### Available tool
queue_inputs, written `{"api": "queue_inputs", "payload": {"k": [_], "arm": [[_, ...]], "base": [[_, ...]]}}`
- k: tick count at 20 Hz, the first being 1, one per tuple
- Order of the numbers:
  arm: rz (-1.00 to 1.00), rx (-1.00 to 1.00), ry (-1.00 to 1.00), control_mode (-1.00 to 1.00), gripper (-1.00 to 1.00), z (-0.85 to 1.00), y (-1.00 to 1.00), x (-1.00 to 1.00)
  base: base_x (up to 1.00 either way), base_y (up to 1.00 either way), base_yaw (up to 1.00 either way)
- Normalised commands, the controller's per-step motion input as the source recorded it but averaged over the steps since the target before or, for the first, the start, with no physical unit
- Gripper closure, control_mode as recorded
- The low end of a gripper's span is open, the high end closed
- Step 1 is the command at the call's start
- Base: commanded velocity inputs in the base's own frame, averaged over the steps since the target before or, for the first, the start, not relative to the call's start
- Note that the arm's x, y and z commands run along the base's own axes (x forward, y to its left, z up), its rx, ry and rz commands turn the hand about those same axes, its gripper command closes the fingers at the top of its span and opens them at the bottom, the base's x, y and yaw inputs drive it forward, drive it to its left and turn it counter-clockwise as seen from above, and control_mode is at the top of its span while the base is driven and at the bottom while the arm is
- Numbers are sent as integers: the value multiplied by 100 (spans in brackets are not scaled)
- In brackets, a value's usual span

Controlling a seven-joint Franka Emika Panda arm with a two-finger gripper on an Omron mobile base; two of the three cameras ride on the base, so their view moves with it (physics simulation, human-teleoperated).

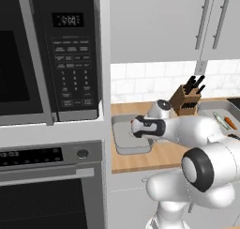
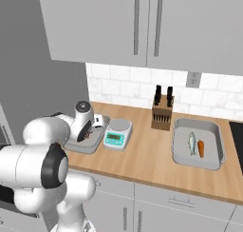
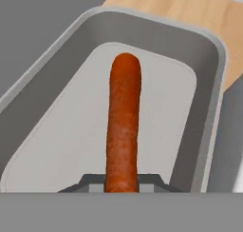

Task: Place one carrot and one fish in each tupperware on the nearby counter, to pack two identical lunches.

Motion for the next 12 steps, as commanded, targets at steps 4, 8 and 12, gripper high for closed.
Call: {"api": "queue_inputs", "payload": {"k": [4, 8, 12], "arm": [[0, 0, 0, -100, 100, -42, 0, 50], [0, 0, 0, -100, -100, -33, 0, 41], [0, 0, -2, -100, -100, 6, 0, 1]], "base": [[0, 0, 0], [0, 0, 0], [0, 0, 0]]}}
